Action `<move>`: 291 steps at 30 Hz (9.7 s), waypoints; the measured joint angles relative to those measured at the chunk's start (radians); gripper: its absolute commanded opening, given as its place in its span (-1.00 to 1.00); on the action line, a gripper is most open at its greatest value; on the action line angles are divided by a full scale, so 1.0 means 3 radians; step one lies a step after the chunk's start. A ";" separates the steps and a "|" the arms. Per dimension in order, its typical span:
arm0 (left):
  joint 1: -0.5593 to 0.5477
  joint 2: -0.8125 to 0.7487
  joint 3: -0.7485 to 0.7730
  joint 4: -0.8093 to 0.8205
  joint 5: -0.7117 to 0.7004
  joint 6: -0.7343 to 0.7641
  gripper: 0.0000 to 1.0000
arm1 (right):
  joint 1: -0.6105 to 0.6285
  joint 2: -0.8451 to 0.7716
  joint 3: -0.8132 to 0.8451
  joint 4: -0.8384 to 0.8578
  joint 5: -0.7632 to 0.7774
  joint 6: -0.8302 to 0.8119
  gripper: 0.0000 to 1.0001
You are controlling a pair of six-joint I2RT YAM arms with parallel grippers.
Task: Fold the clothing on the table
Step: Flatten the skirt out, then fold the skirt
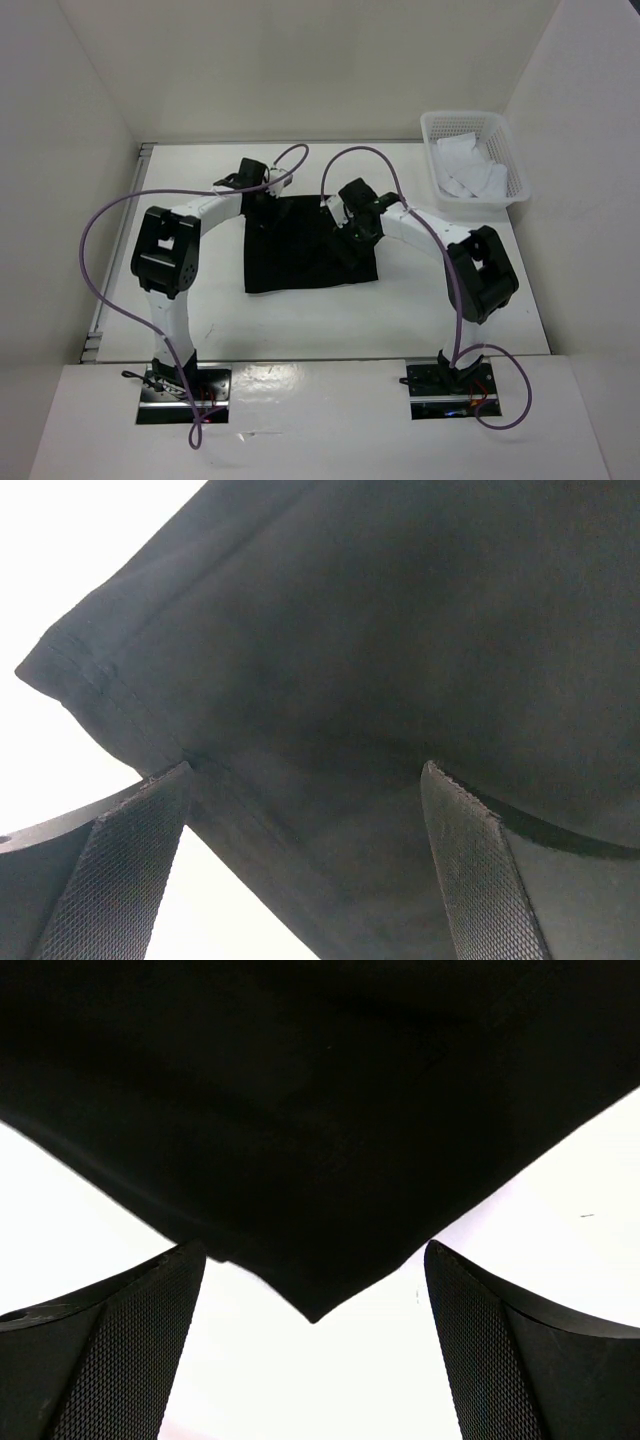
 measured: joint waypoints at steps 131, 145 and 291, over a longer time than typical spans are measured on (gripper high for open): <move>0.0698 0.1358 0.2387 -0.0928 0.1128 -0.0055 0.12 | -0.0992 0.0905 0.1165 0.0451 -0.1177 0.0376 0.75; 0.0690 0.2811 0.5028 -0.1831 0.1214 -0.0083 0.07 | -0.1008 0.0905 0.1169 0.0500 -0.1269 0.0359 0.75; -0.0338 -0.0745 0.5309 -0.3262 0.0242 -0.0168 -1.00 | -0.0043 -0.1376 0.1395 -0.0097 0.0144 0.0187 -1.00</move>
